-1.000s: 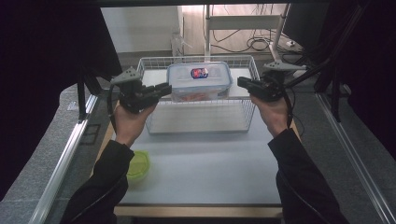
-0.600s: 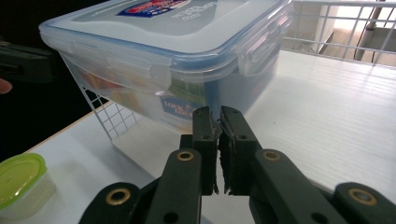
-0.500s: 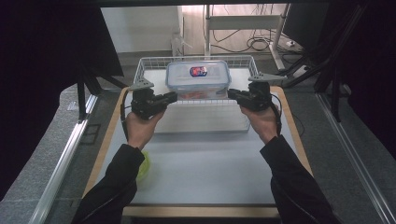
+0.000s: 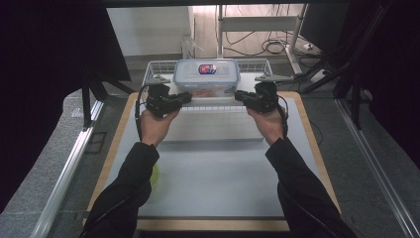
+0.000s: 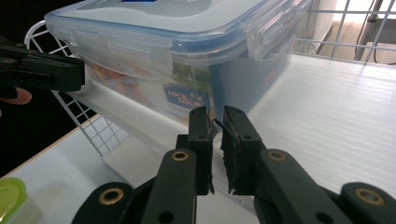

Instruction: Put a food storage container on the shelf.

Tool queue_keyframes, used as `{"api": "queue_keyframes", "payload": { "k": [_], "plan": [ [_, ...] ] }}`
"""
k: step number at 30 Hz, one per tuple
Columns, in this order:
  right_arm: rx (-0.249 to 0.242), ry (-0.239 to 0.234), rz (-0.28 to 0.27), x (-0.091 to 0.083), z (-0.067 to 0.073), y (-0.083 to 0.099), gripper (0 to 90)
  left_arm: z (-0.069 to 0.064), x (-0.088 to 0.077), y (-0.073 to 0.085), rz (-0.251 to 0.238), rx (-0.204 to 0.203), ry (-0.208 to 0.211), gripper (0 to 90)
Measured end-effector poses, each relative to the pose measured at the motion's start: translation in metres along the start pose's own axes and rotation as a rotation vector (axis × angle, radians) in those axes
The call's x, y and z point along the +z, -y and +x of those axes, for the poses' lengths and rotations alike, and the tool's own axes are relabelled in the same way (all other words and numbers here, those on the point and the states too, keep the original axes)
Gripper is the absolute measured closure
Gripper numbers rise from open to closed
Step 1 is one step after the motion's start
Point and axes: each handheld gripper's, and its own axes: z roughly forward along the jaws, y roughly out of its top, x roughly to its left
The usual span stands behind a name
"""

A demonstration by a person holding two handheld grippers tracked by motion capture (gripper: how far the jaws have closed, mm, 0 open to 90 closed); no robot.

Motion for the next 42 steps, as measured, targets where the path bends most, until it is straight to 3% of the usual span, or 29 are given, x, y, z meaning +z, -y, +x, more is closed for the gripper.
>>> {"api": "queue_keyframes", "payload": {
  "k": [4, 8, 9, 14, 15, 18, 19, 25, 29, 36, 37, 42],
  "plan": [
    [0.008, 0.009, 0.005, 0.005, -0.001, 0.0, 80.8, 0.005, 0.004, -0.002, 0.006, -0.007, -0.013, 79.6],
    [-0.001, 0.003, 0.005, 0.005, 0.002, 0.001, 79.0, -0.001, -0.001, 0.002, -0.003, 0.002, 0.022, 77.9],
    [-0.014, -0.001, 0.002, 0.001, 0.004, 0.002, 76.2, -0.006, -0.005, 0.005, 0.001, 0.034, 0.03, 75.1],
    [-0.016, -0.016, -0.002, -0.006, 0.007, 0.006, 65.2, -0.015, -0.015, 0.014, -0.001, 0.056, 0.061, 61.2],
    [-0.026, -0.025, 0.002, -0.01, 0.009, 0.01, 59.8, -0.02, -0.02, 0.019, -0.01, 0.06, 0.086, 57.6],
    [-0.031, -0.032, 0.005, -0.013, 0.011, 0.014, 54.9, -0.025, -0.024, 0.024, -0.019, 0.068, 0.092, 47.6],
    [-0.034, -0.042, 0.009, -0.015, 0.013, 0.018, 49.6, -0.03, -0.028, 0.029, -0.029, 0.081, 0.097, 44.8],
    [-0.07, -0.071, 0.006, -0.023, 0.02, 0.031, 36.3, -0.042, -0.034, 0.041, -0.008, 0.133, 0.087, 32.5],
    [-0.086, -0.093, 0.011, -0.03, 0.024, 0.04, 28.5, -0.053, -0.037, 0.059, 0.028, 0.174, 0.079, 28.1],
    [-0.108, -0.114, 0.012, -0.037, 0.03, 0.057, 17.0, -0.058, -0.038, 0.081, 0.045, 0.152, 0.072, 17.6],
    [-0.123, -0.118, 0.018, -0.038, 0.033, 0.062, 12.2, -0.06, -0.038, 0.088, 0.054, 0.158, 0.05, 14.1],
    [-0.145, -0.104, 0.045, -0.037, 0.038, 0.071, 5.4, -0.062, -0.04, 0.101, 0.067, 0.164, 0.022, 7.8]
  ]
}}
